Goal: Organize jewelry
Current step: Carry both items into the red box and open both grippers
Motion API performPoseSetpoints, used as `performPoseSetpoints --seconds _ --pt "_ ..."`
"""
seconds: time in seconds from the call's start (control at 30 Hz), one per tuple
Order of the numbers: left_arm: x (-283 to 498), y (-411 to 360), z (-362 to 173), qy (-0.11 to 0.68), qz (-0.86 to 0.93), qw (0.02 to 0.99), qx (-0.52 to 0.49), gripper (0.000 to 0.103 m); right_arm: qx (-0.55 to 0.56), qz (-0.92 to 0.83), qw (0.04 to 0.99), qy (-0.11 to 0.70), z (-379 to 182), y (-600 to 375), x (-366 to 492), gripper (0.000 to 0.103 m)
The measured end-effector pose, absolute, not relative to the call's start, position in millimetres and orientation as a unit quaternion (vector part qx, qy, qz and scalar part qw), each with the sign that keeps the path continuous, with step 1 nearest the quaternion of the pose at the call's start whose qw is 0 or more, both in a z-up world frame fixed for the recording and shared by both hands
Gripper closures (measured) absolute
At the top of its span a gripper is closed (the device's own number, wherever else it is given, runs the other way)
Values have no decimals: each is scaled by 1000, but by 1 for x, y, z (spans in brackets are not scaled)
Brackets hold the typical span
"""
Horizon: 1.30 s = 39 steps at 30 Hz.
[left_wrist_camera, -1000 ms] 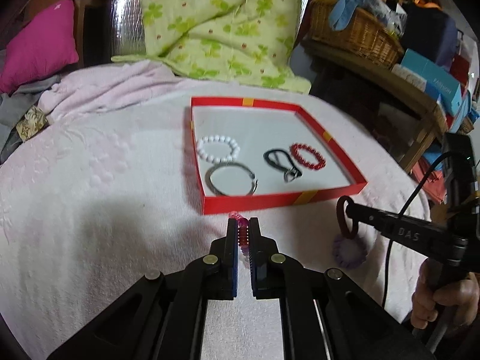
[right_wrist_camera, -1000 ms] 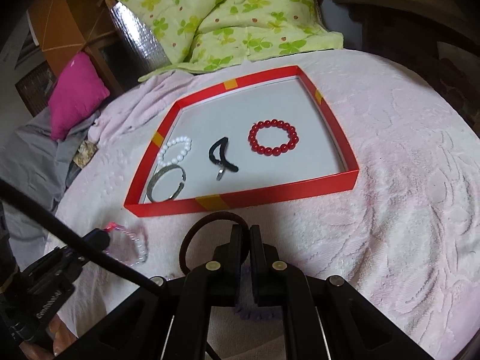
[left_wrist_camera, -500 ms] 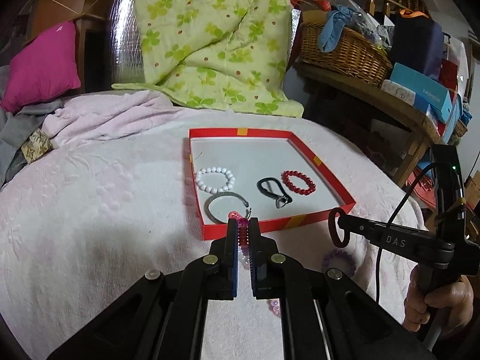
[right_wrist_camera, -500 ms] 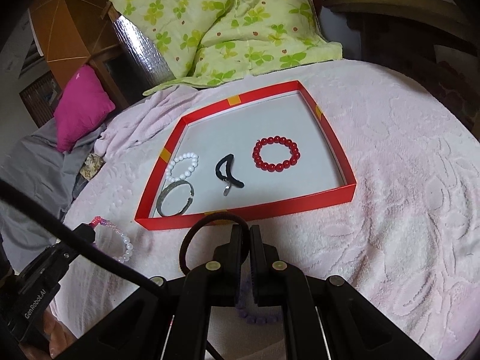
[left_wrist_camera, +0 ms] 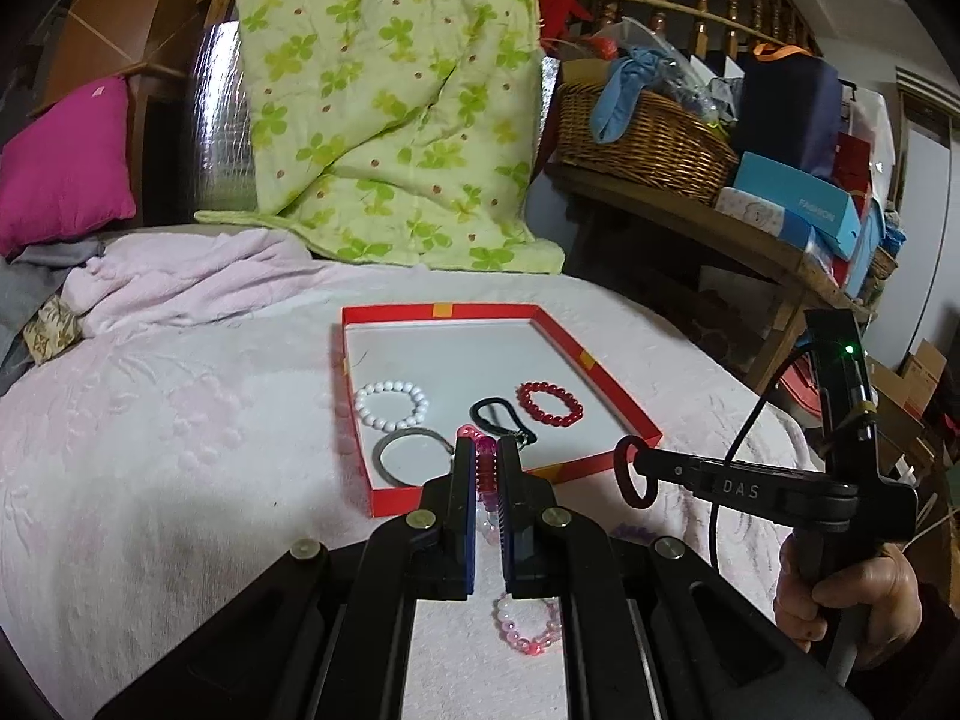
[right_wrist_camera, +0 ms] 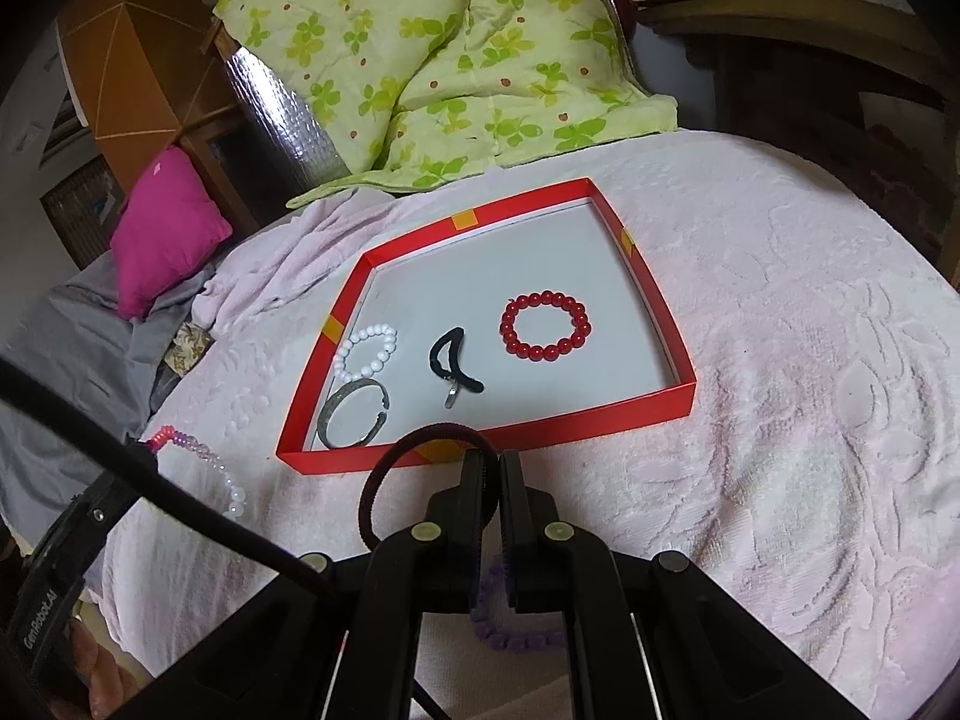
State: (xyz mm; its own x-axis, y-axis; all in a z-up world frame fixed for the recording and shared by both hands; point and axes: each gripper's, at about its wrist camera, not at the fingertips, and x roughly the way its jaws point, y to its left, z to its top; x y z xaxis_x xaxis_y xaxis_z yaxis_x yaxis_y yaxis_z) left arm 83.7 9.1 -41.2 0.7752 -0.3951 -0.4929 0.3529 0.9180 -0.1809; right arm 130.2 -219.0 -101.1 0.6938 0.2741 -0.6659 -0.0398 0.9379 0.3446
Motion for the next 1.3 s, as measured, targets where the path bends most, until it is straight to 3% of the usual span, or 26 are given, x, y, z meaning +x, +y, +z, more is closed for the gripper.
performPoseSetpoints --seconds 0.67,1.0,1.3 --pt "93 -1 -32 270 -217 937 -50 96 180 61 912 362 -91 -257 143 97" --pt "173 -37 14 243 -232 941 -22 96 193 67 913 353 -75 -266 215 97" --pt "251 -50 -8 270 -229 933 -65 96 202 66 905 369 -78 -272 293 97"
